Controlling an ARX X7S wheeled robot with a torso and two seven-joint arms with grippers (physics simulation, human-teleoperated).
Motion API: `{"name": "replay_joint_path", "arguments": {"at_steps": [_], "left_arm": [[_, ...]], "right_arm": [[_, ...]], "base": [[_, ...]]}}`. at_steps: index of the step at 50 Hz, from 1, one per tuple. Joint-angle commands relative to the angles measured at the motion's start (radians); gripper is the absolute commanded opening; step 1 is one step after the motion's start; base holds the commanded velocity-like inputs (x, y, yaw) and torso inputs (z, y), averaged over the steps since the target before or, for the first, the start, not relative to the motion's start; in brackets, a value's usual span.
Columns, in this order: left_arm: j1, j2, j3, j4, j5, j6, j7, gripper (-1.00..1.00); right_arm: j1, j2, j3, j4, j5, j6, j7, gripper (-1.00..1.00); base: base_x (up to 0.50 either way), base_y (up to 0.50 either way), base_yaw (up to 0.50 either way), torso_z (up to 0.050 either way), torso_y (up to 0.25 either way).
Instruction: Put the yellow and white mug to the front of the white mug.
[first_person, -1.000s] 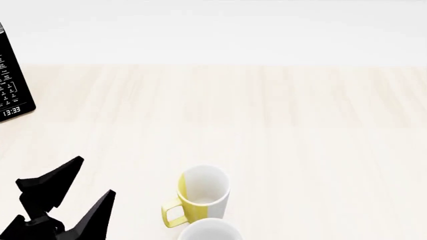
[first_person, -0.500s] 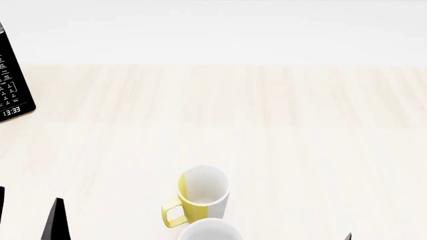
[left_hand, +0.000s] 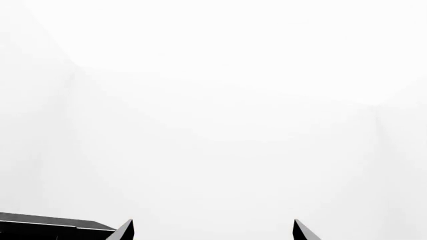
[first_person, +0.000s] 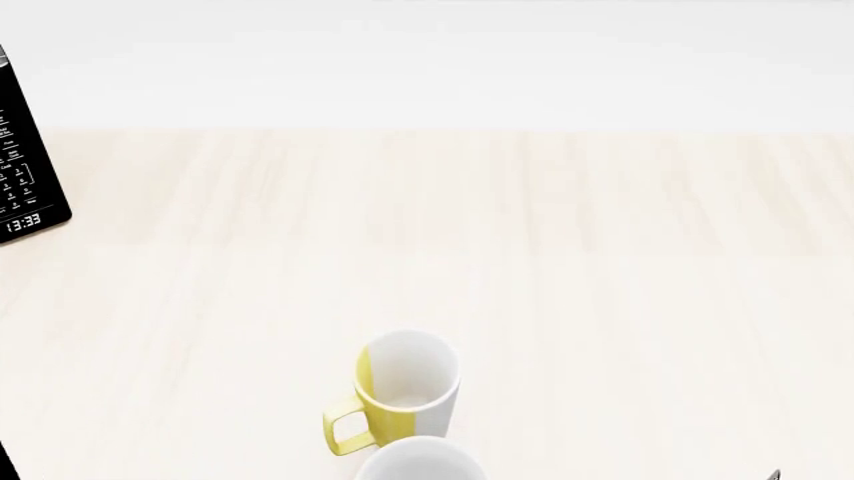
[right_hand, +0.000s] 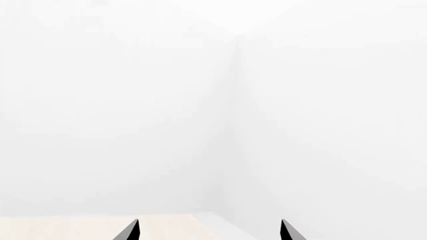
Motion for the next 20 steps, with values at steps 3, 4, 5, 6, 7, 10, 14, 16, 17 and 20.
{"name": "replay_joint_path", "arguments": {"at_steps": [3, 4, 5, 6, 7, 10, 14, 16, 17, 20], "left_arm": [[0.049, -0.007, 0.0, 0.078, 0.037, 0.09, -0.093, 1.0], [0.058, -0.015, 0.003, 0.097, 0.031, 0.082, -0.097, 1.0], [0.059, -0.015, 0.001, 0.099, 0.032, 0.089, -0.102, 1.0], [0.065, -0.019, 0.003, 0.11, 0.031, 0.086, -0.106, 1.0], [0.072, -0.021, 0.002, 0.125, 0.024, 0.095, -0.109, 1.0], [0.093, -0.028, 0.004, 0.159, 0.021, 0.117, -0.114, 1.0], [0.101, -0.039, 0.005, 0.168, -0.002, 0.136, -0.121, 1.0], [0.102, -0.048, 0.009, 0.173, -0.022, 0.131, -0.125, 1.0], [0.101, -0.047, 0.006, 0.171, -0.025, 0.14, -0.128, 1.0], [0.103, -0.052, 0.009, 0.172, -0.037, 0.149, -0.131, 1.0]], "right_arm": [[-0.05, 0.003, 0.033, -0.039, -0.014, -0.073, 0.047, 1.0], [-0.052, 0.004, 0.033, -0.042, -0.015, -0.073, 0.047, 1.0], [-0.053, 0.004, 0.034, -0.044, -0.015, -0.075, 0.048, 1.0], [-0.057, 0.005, 0.035, -0.048, -0.016, -0.078, 0.05, 1.0], [-0.058, 0.005, 0.036, -0.054, -0.016, -0.076, 0.05, 1.0], [-0.068, 0.007, 0.042, -0.064, -0.011, -0.086, 0.054, 1.0], [-0.082, 0.008, 0.051, -0.071, -0.008, -0.112, 0.065, 1.0], [-0.086, 0.009, 0.056, -0.07, -0.001, -0.121, 0.068, 1.0], [-0.088, 0.011, 0.058, -0.067, 0.008, -0.135, 0.068, 1.0], [-0.085, 0.012, 0.064, -0.052, 0.019, -0.139, 0.072, 1.0]], "base": [[0.0, 0.0, 0.0, 0.0, 0.0], [0.0, 0.0, 0.0, 0.0, 0.0], [0.0, 0.0, 0.0, 0.0, 0.0], [0.0, 0.0, 0.0, 0.0, 0.0], [0.0, 0.0, 0.0, 0.0, 0.0], [0.0, 0.0, 0.0, 0.0, 0.0], [0.0, 0.0, 0.0, 0.0, 0.0], [0.0, 0.0, 0.0, 0.0, 0.0], [0.0, 0.0, 0.0, 0.0, 0.0], [0.0, 0.0, 0.0, 0.0, 0.0]]}}
